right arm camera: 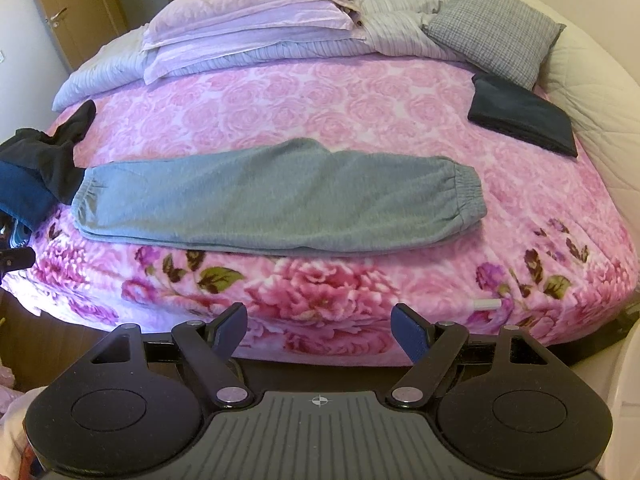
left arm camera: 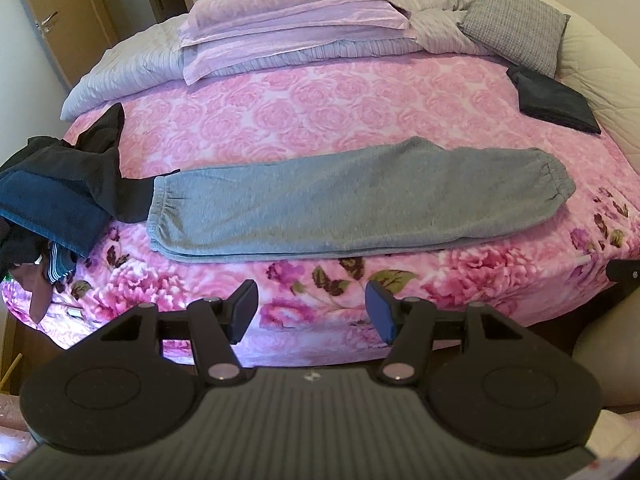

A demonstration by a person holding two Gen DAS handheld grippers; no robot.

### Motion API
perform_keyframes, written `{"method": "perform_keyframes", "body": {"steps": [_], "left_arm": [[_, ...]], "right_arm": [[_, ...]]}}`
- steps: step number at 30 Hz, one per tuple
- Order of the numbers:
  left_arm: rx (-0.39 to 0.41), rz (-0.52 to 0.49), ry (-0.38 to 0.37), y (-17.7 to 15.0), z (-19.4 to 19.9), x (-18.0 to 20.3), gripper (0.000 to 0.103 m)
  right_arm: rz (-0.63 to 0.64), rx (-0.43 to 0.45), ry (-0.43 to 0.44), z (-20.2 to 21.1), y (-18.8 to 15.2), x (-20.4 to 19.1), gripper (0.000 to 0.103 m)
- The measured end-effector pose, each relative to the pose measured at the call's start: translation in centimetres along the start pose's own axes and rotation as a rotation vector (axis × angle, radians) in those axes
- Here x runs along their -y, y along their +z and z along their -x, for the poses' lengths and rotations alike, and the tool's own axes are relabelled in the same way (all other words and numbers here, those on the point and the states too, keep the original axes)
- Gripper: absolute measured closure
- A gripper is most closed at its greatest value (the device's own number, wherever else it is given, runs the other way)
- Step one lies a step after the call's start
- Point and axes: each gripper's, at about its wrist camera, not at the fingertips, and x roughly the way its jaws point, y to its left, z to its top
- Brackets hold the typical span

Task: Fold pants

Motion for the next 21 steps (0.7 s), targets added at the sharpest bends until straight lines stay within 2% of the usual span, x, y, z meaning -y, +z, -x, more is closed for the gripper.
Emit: {"method": "perform_keyframes", "body": {"steps": [7,10,15,21], "left_arm": [[-0.019,0.002,-0.011,-0.1,-0.3,-0.3,0.047],[-0.04,0.027,-0.04,-0.6,-0.8,-1.0,0.047],[-0.11,0.092,-0.033,-1.5,-2.8,-3.8,0.047],[-0.128,0.136,-0.013,0.7,-5.9,-7.4,0.047]], "right_arm": [[0.001,-0.012,0.004,-0.4,0.4,-0.6,0.027],[0.004,-0.027,0.009,-0.8,0.3,-0.9,0.027],[-0.002,-0.065,0.003,-2.5,0.8,-1.2,0.027],[-0.017,-0.078,0.004,-4.0,2.8,-2.1,0.027]]}}
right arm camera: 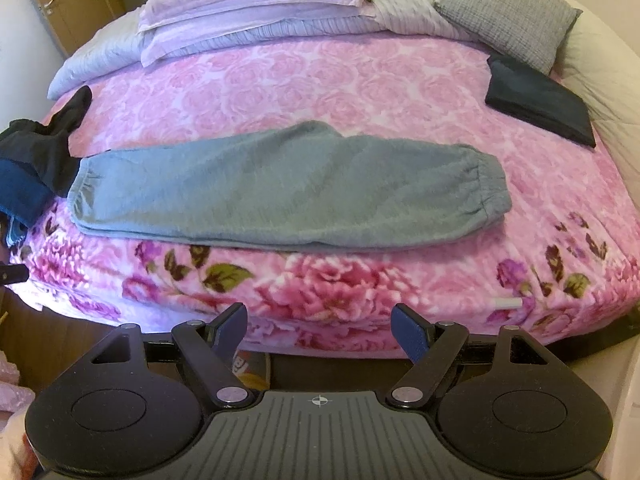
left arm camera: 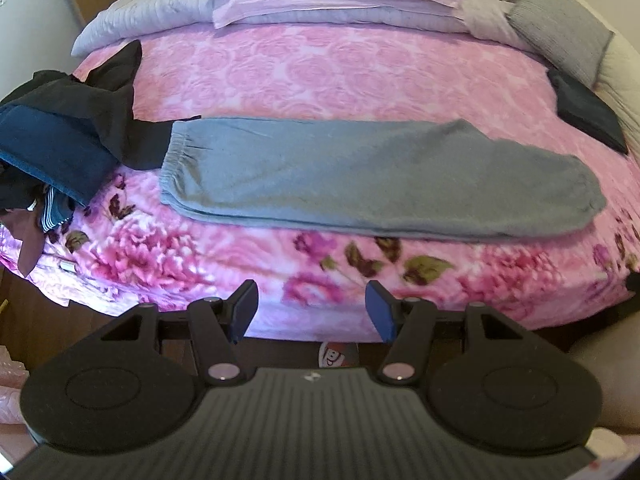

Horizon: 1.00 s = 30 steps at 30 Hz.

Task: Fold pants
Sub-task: 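Move both grippers toward the folded sweatpants waistband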

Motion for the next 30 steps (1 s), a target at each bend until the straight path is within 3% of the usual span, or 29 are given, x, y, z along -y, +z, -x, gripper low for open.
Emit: {"method": "perform_keyframes", "body": {"steps": [7,12,16,20,26,30], "left_arm": [[-0.038,0.03,-0.025,4.6,-5.1,-3.2,0.048],[-0.023,0.105,-0.094,6.1,-11.2,-6.9,0.048],[-0.013,0.202,-0.089,4.9,-17.4,-10.4,0.049],[0.027,0.285,-0.081,2.7,-21.4,-14.3,0.049],[0.168,0.467,-0.11,0.3,-25.9,-19.6,0.05],[0.203,0.592,-0.168,-0.5,-28.9,-21.6,0.049]], "right_arm": [[-0.065,-0.024,-0.043,-2.8,3.3,-0.1,0.027],[-0.097,0.007,-0.067,-7.1,5.6,-0.4,0.027],[-0.134,0.06,-0.107,-13.4,6.2,0.3,0.027],[-0.155,0.113,-0.081,-17.8,4.9,0.9,0.027],[-0.17,0.241,-0.014,-22.1,1.4,3.5,0.027],[-0.171,0.359,-0.043,-22.3,-0.1,4.7,0.027]]}}
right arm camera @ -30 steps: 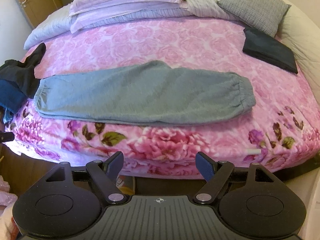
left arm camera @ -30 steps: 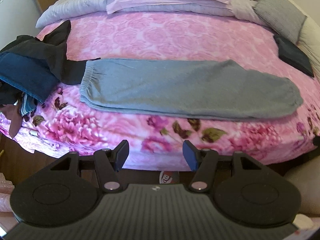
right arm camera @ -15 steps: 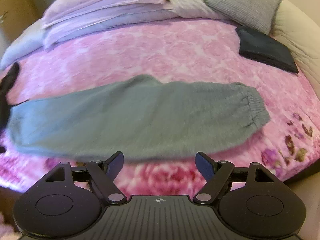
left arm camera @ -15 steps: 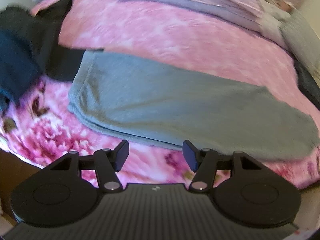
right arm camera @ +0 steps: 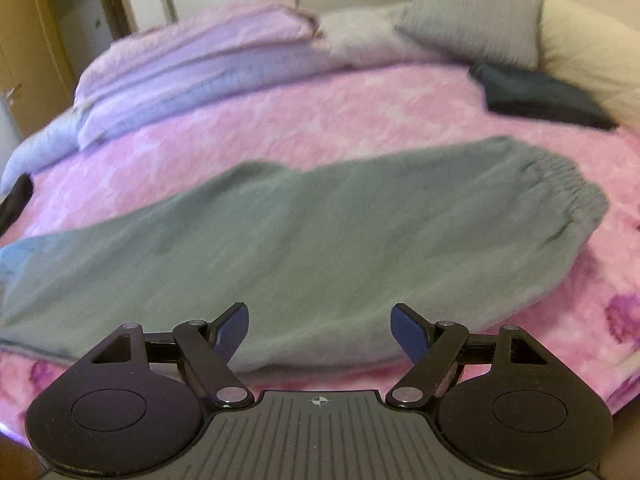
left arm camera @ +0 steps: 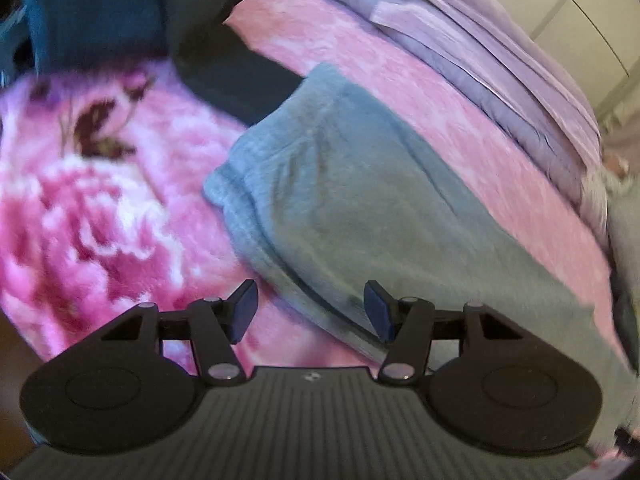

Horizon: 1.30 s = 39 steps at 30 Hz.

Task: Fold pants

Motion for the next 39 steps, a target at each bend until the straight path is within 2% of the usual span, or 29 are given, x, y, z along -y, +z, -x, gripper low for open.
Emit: {"method": "perform_keyframes", "body": {"steps": [2,5,9,11,14,17,20,22,24,26,27,30,31,33,34,35,37,39], "left_arm": [[0.047,0.053,-0.042,-0.2,-0.2,-0.9,0.048],[0.083,0.107,-0.113,-0.1,-0.1,-2.2,0.048],[0.108,0.207,-0.183,0.3,-0.6,-3.8,0.052],[0.131,0.203,-0.204,0.5,-1.0,-3.6,0.059],[0.154,0.19,-0.167,0.3,-1.6,-3.4,0.074],[0.171,0.105,-0.086,0.4,-1.7,-2.1,0.086],[0.195,-0.071,0.014,0.8,-1.1,1.1,0.091],[0.267,-0.269,0.067,0.8,0.0,4.7,0.093],[0.373,-0.502,0.083,0.5,1.3,9.4,0.093],[0.429,-0.642,0.054,0.1,2.1,13.6,0.093],[0.451,-0.701,0.015,-0.2,2.5,15.9,0.093],[0.486,-0.913,-0.159,-3.2,3.1,23.1,0.095],[0.477,-0.97,-0.233,-4.6,3.0,24.9,0.1],[0.391,-1.078,-0.356,-8.1,1.6,28.4,0.1],[0.331,-1.117,-0.389,-9.5,0.4,29.4,0.094],[0.26,-1.15,-0.406,-11.2,-1.3,30.0,0.093],[0.117,-1.165,-0.373,-13.7,-5.0,30.2,0.092],[0.016,-1.11,-0.371,-13.9,-6.4,28.9,0.092]], "right_arm": [[-0.038,0.058,-0.033,0.8,-1.0,0.5,0.027],[-0.127,0.098,-0.07,2.4,-3.0,0.5,0.027],[-0.249,0.104,-0.105,5.0,-5.0,-0.5,0.027],[-0.292,0.112,-0.116,5.9,-5.3,-1.2,0.027],[-0.292,0.114,-0.126,6.0,-4.9,-2.0,0.027],[-0.286,0.089,-0.119,4.8,-4.6,-2.1,0.027],[-0.277,0.083,-0.125,3.9,-4.2,-0.7,0.027],[-0.281,0.087,-0.14,3.6,-4.0,0.5,0.027],[-0.296,0.109,-0.149,3.6,-3.5,2.3,0.027],[-0.313,0.131,-0.163,3.5,-3.1,4.1,0.027],[-0.321,0.138,-0.168,3.5,-2.8,4.8,0.027],[-0.351,0.163,-0.174,3.3,-2.3,6.8,0.027],[-0.358,0.172,-0.174,3.2,-2.2,7.2,0.027],[-0.372,0.187,-0.167,3.1,-2.0,7.9,0.027],[-0.38,0.193,-0.161,3.0,-2.0,8.1,0.027],[-0.388,0.194,-0.153,2.9,-2.1,8.3,0.027],[-0.405,0.19,-0.132,2.5,-2.3,8.4,0.027],[-0.416,0.181,-0.115,2.3,-2.5,8.3,0.027]]}}
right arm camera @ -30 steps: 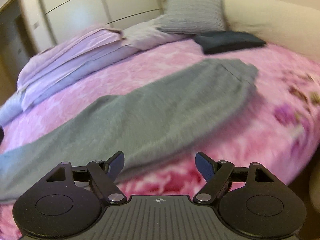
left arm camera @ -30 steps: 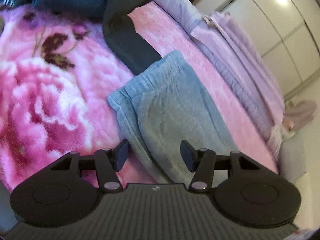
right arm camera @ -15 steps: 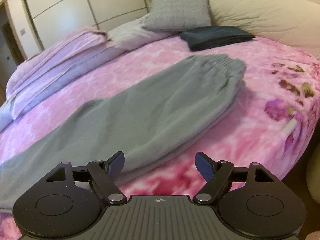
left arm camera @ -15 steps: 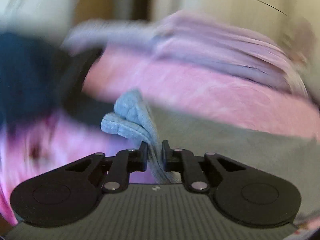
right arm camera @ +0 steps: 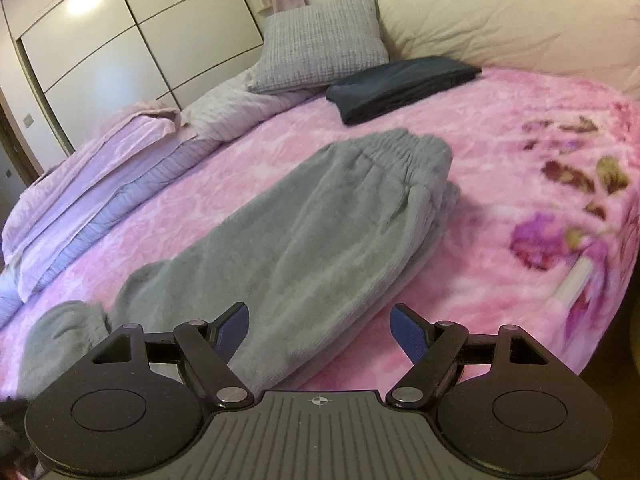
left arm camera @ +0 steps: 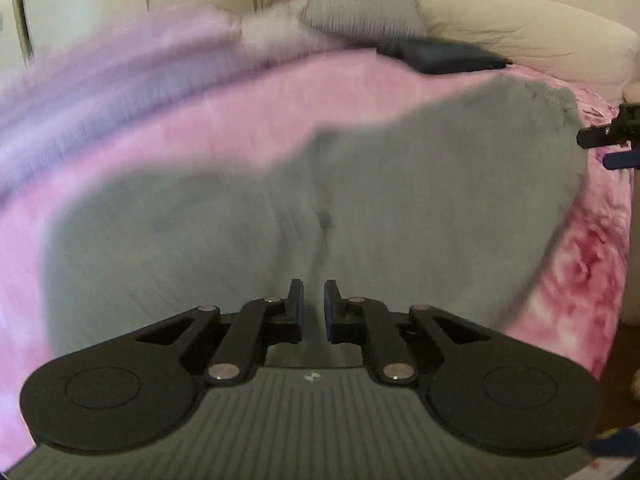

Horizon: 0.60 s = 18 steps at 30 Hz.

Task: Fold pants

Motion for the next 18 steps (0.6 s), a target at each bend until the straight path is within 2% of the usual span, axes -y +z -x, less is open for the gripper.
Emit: {"method": "perform_keyframes", "body": {"steps": [3,5,7,11,15,17,18], "left_arm": [[0.016,0.094,-0.046,-0.8,2.4,-2.5,0.081],[0.053,0.124,-0.039,-0.9,4.6,-3.9,0.08],[0.076,0.166,0.014,-0.6,5.8,-6.1,0.08],[0.09,0.347,0.16,-0.9,6.6,-11.6,0.081],[0.067,0.463,0.223,-1.7,6.5,-15.4,0.081],[0.058,0.491,0.235,-2.2,6.4,-16.6,0.081],[0.052,0.498,0.241,-2.5,6.2,-17.0,0.081]], "right_arm": [[-0.009,-0.015,0.042,-0.1,-0.4,-1.0,0.027],[-0.018,-0.029,0.132,-0.6,-0.5,-2.8,0.027],[-0.031,-0.065,0.246,-1.5,-0.6,-5.0,0.027],[-0.079,-0.234,0.452,-6.2,-1.8,-10.2,0.027],[-0.155,-0.394,0.507,-11.6,-3.6,-14.0,0.027],[-0.196,-0.437,0.507,-13.6,-4.4,-15.3,0.028],[-0.206,-0.43,0.503,-14.0,-4.4,-15.7,0.028]]}}
